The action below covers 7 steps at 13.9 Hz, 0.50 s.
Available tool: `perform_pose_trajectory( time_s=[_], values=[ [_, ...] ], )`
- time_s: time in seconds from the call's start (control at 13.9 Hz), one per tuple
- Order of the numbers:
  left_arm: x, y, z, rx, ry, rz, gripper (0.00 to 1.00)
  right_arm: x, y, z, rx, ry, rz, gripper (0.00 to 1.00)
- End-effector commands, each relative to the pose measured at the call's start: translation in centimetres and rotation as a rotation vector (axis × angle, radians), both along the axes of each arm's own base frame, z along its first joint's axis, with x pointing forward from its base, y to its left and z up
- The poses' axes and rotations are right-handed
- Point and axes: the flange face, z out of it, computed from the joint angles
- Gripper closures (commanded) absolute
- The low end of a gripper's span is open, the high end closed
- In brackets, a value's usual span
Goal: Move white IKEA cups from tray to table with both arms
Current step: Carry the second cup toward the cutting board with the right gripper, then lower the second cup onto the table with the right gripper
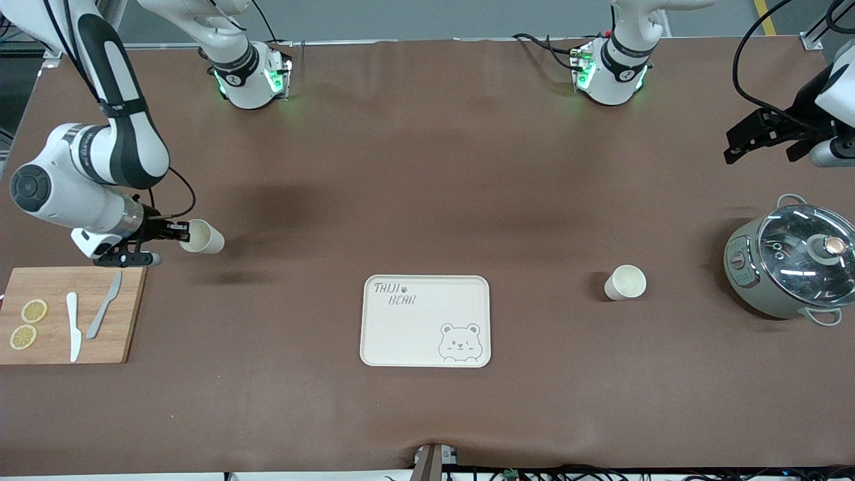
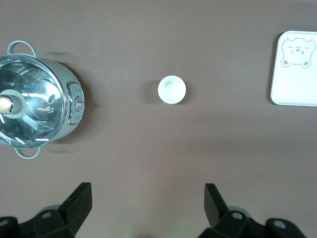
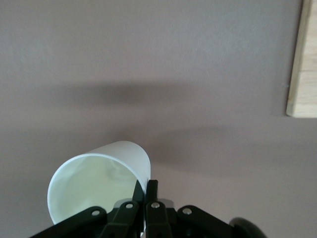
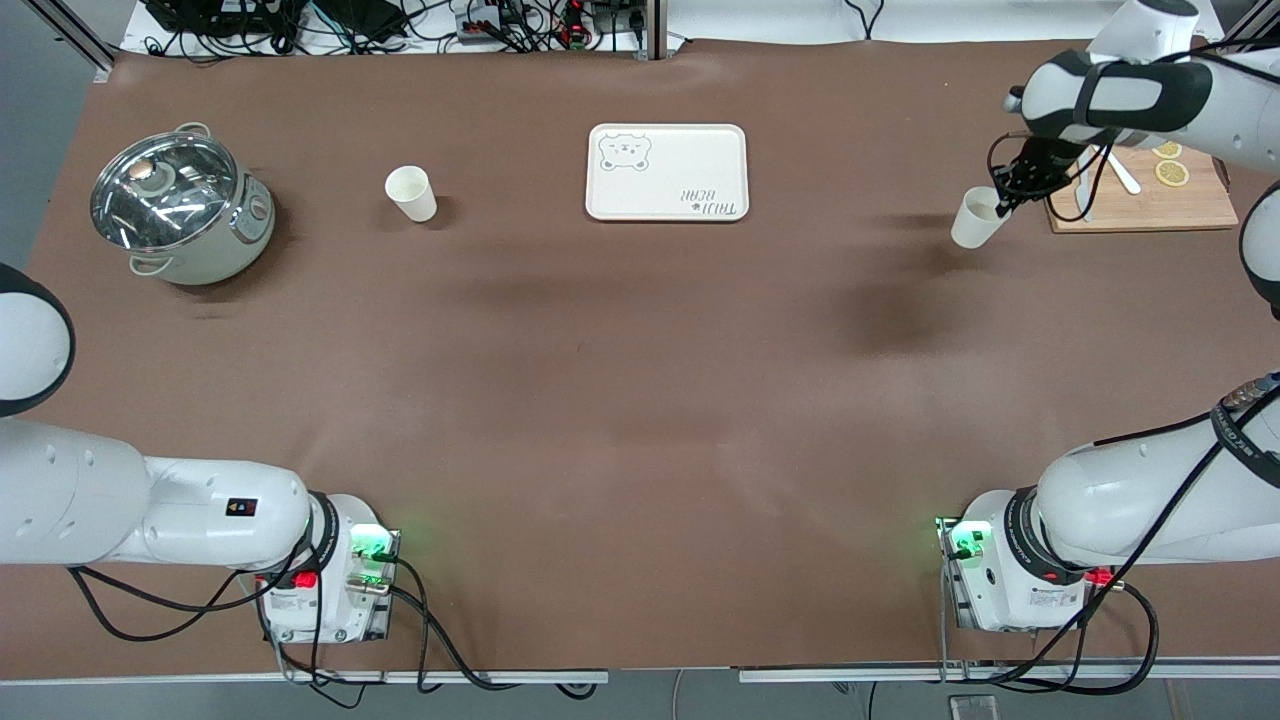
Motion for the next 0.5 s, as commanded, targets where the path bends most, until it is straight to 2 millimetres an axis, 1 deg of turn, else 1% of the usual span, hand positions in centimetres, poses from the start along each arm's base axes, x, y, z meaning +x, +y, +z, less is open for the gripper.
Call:
perform_pose_trajectory(
  time_s=[0.0,0.22,0.43],
  values=[
    [0.1,0.1,0.4,-0.006,-0.013,-0.017,0.00,-2.4,-0.3,-0.3,-0.011,-0.017,0.026,1.00],
    [0.1,0.2,0.4,-0.007,-0.015,-0.014,0.00,-3.8,-2.6,-1.7,-0.008,-0.015,0.060,1.00],
    [0.2,0.1,0.3,-0.005,-0.012,-0.016,0.00,-5.0,-3.9,-3.3,-0.011,-0.034,0.065,1.00]
  ],
)
